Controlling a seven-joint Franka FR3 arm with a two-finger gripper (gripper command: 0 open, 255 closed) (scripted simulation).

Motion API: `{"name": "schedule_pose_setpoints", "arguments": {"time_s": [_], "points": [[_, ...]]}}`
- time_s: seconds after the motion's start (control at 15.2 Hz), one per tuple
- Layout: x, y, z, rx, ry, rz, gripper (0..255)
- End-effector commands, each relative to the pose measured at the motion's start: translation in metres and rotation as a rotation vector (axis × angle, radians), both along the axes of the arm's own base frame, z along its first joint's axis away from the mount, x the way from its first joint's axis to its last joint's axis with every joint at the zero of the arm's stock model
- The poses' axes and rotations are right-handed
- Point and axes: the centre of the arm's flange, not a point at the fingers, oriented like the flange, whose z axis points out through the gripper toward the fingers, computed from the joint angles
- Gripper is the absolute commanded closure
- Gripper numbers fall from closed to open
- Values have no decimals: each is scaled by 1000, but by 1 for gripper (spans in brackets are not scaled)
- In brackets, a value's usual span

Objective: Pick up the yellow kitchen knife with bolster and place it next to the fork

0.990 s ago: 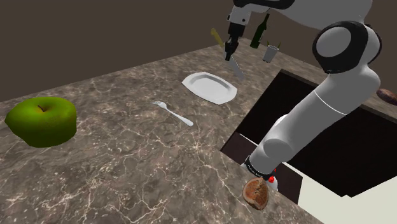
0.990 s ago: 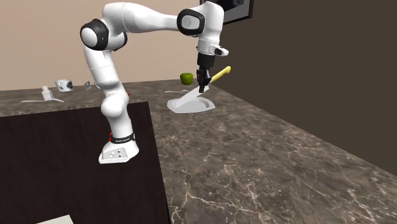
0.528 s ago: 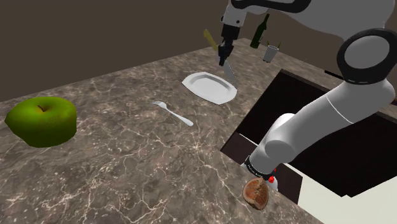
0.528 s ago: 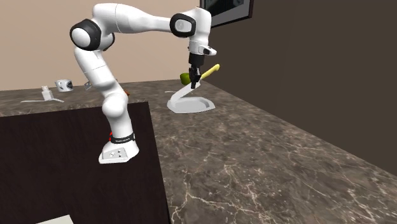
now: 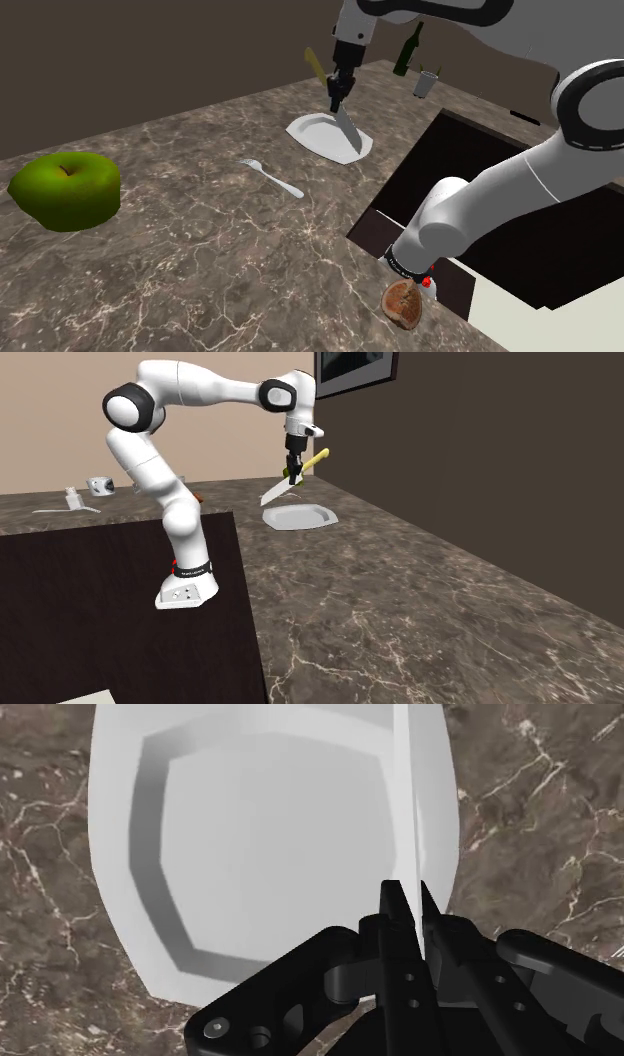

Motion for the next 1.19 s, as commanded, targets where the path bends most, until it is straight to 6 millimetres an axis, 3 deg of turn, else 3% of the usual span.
{"name": "schedule_pose_setpoints", "arguments": {"time_s": [0.0,1.12], "points": [[-7,27,-1,0,0,-2,255],[-45,249,0,0,0,-2,255]]}}
